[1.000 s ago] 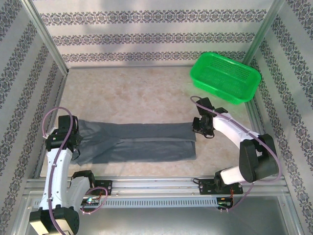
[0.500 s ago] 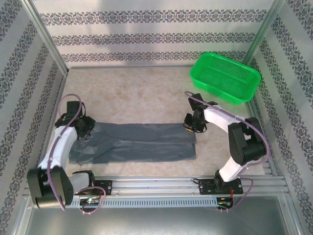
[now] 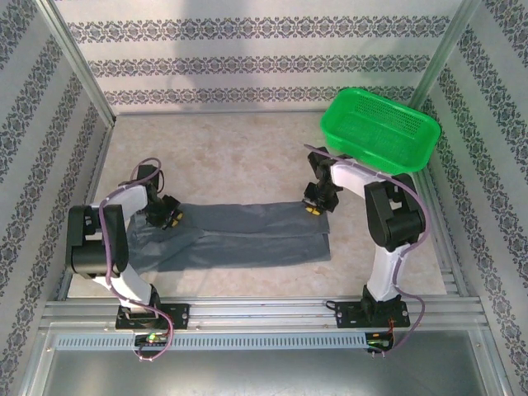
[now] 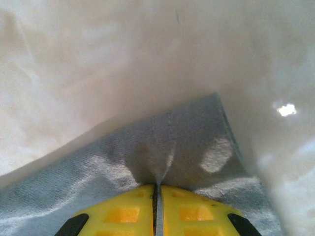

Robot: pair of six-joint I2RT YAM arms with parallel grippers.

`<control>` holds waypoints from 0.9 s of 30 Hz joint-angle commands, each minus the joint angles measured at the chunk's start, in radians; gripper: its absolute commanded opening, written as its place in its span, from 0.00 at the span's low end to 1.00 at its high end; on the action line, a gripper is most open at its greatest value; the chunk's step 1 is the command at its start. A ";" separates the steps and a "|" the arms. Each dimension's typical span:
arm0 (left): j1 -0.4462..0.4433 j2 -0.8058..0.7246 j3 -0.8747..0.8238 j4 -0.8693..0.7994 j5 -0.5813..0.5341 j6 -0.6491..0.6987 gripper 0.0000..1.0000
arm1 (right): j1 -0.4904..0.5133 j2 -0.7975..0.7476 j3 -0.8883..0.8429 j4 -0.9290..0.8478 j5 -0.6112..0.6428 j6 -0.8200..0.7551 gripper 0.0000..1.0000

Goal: Fold and stack the t-shirts

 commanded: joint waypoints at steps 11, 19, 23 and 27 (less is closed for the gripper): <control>0.048 0.143 0.325 0.033 0.088 0.149 0.28 | -0.082 0.307 0.557 -0.090 -0.056 -0.138 0.21; 0.007 0.066 0.258 -0.038 0.071 0.342 0.35 | -0.016 0.047 0.302 0.132 -0.219 -0.187 0.33; 0.013 0.063 0.278 -0.098 -0.007 0.435 0.36 | 0.036 -0.054 0.200 0.206 -0.306 -0.189 0.35; 0.013 0.090 0.286 -0.116 -0.016 0.493 0.37 | 0.076 -0.124 0.130 0.231 -0.334 -0.185 0.36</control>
